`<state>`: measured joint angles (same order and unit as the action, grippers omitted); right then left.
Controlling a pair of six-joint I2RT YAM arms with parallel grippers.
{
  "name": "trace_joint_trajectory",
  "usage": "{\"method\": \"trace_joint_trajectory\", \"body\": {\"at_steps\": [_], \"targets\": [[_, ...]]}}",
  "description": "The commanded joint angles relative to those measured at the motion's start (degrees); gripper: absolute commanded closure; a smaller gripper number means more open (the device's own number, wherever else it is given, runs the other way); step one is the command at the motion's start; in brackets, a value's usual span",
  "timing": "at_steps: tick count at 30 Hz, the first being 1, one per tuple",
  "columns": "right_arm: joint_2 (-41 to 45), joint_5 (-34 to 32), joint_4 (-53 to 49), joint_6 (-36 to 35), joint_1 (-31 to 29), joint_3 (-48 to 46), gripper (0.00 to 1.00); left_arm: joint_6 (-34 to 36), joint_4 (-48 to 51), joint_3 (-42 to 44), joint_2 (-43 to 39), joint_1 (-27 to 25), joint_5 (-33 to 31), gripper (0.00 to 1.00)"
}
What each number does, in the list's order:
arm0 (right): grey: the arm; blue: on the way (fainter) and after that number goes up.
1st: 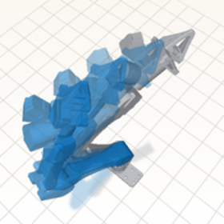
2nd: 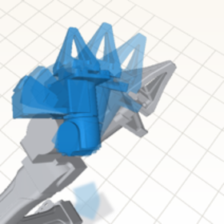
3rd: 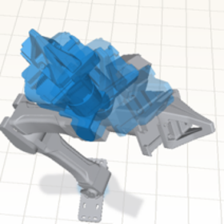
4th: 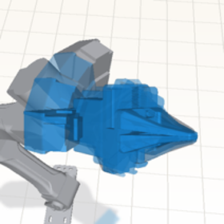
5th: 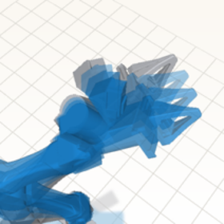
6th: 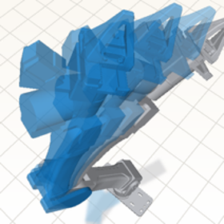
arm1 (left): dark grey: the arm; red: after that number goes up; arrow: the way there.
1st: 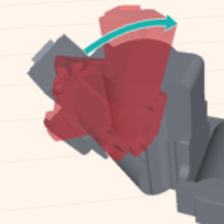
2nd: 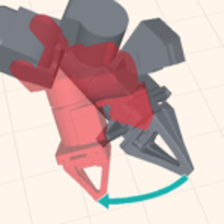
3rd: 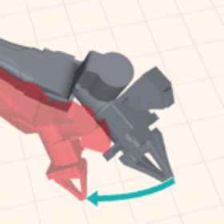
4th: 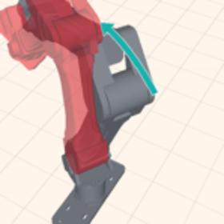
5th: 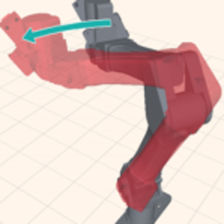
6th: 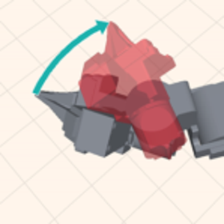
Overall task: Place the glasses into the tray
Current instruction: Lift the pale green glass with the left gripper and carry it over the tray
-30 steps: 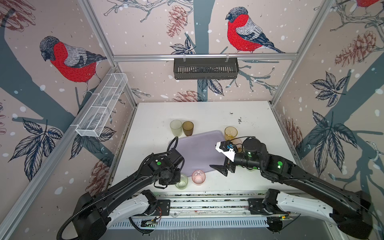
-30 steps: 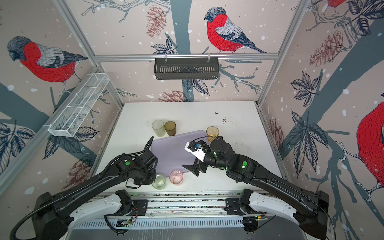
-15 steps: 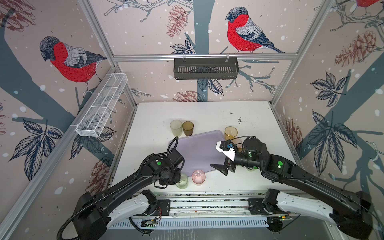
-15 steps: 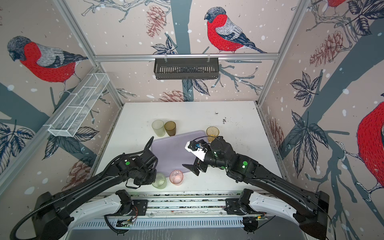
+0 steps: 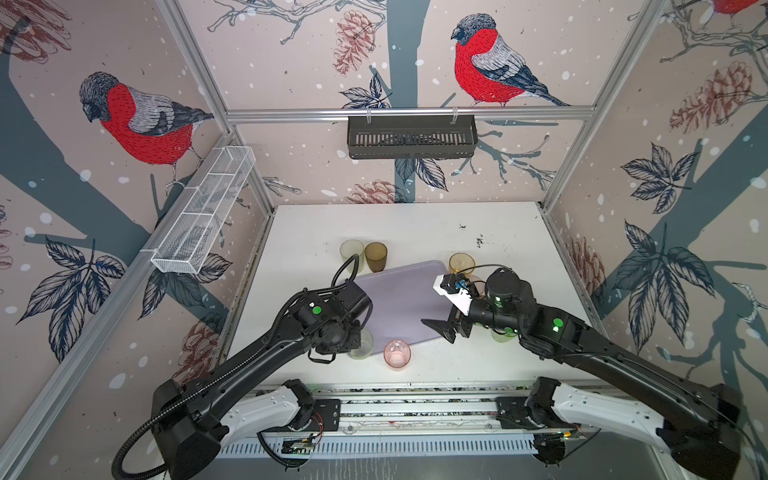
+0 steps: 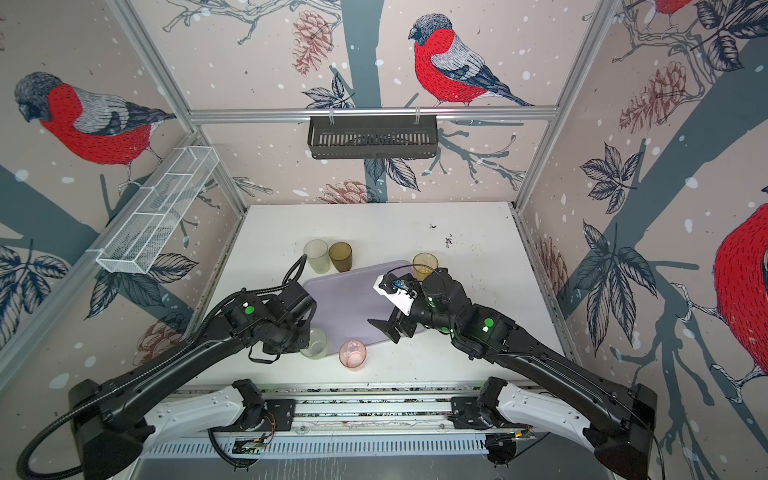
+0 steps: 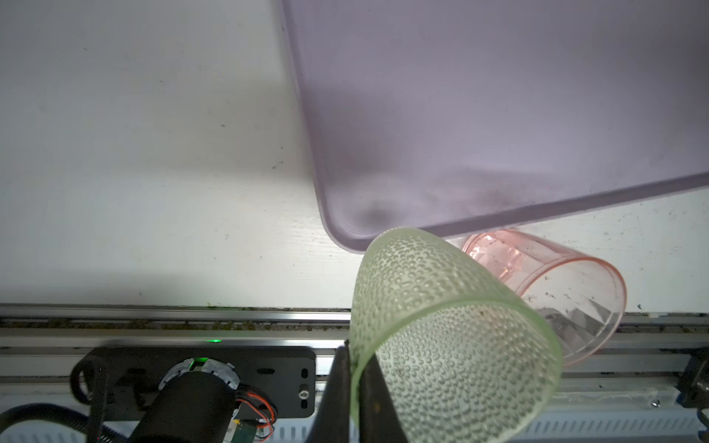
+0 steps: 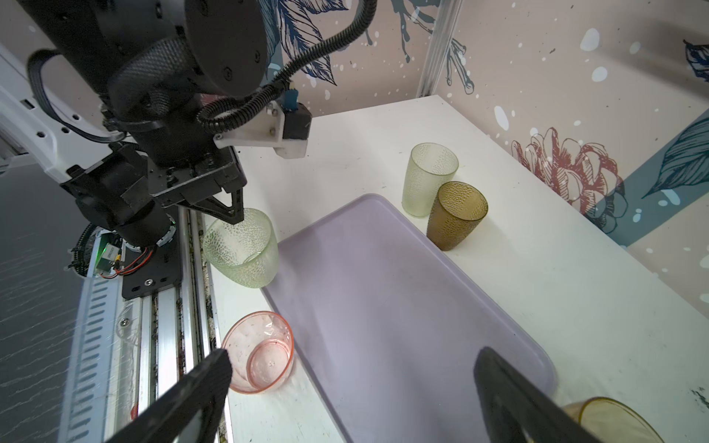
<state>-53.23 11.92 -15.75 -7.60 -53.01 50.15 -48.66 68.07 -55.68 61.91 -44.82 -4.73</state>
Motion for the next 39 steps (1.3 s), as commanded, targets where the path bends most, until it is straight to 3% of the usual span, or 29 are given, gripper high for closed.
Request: {"method": "trace_joint_trajectory", "body": {"at_steps": [1, 7, 14, 23, 39], "targets": [[-0.2, 0.1, 2.9, 1.6, 1.5, 0.8, 0.01, -0.5, 5.7, -4.7, 2.6, 0.8, -7.6, 0.98], [-1.0, 2.1, 3.3, 4.2, 4.5, 1.8, 0.01, -0.4, 6.1, -11.1, 9.5, 5.2, -8.7, 1.00], [-2.1, -1.3, 4.3, 7.2, 5.4, 0.9, 0.00, -2.3, 6.1, -17.5, 16.6, 7.3, -7.4, 1.00], [-3.3, -3.1, 5.7, 9.5, 5.4, 1.5, 0.00, -6.1, 2.3, -18.8, 20.3, 8.4, -9.1, 1.00], [-5.8, -7.4, 5.2, 12.3, 4.8, 3.2, 0.00, -3.6, -4.2, -19.5, 22.2, 12.0, -7.6, 1.00]]}}
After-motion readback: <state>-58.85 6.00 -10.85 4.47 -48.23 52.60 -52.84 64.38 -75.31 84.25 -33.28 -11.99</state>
